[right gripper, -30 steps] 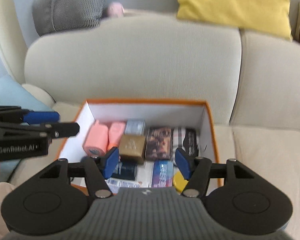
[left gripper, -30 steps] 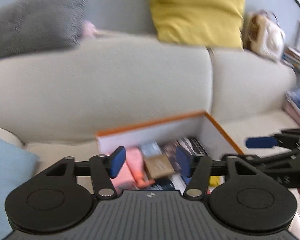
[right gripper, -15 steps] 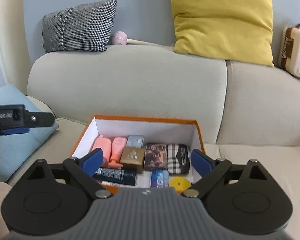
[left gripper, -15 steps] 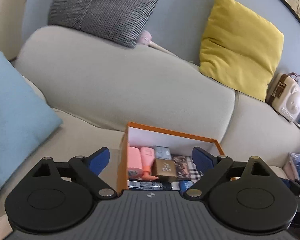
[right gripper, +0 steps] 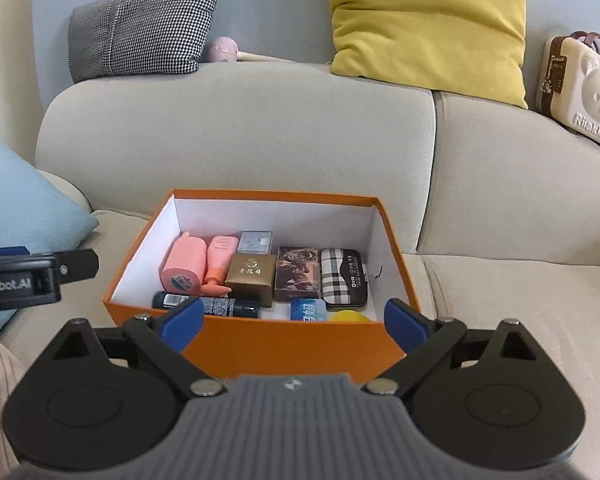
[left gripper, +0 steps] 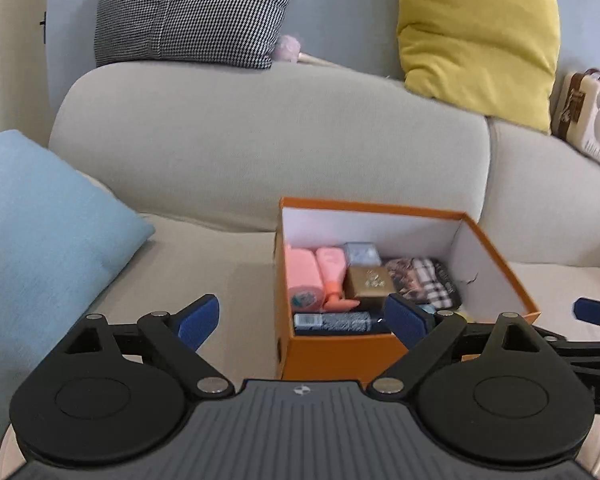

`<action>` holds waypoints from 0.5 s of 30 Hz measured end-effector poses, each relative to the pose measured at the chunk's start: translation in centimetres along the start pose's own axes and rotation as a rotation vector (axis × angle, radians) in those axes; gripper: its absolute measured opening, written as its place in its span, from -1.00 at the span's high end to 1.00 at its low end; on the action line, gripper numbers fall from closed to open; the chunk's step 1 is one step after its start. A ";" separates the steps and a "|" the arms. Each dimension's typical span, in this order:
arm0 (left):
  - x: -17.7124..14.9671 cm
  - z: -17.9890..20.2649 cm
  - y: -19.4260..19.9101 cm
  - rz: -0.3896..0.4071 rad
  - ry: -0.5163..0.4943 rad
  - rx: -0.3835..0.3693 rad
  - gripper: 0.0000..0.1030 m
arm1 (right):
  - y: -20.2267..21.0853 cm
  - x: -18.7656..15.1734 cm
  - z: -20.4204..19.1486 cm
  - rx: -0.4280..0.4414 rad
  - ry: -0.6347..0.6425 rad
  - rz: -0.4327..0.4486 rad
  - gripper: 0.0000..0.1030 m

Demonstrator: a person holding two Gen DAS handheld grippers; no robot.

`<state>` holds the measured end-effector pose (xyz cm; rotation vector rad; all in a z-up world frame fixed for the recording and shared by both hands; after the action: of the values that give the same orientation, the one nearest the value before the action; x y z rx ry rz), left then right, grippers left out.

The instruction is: Organize rigid objects

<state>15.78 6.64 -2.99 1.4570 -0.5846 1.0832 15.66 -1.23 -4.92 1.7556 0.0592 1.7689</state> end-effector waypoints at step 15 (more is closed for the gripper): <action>-2.6 0.3 0.1 -0.034 -0.040 0.000 -1.00 | 1.2 -1.6 -0.4 -0.039 -0.032 0.084 -0.93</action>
<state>14.58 5.77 -5.16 1.4861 -0.5861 1.0302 14.69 -2.79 -5.77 1.7811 -0.0630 1.7884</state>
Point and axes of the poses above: each gripper's, at about its wrist camera, not at the fingertips, and y roughly against the way its jaws point, z to its right, x to its top, the point moved 10 cm from there along -y, roughly the way its jaws point, and after that the axes turned 9 degrees about z, right-handed, at the moved point
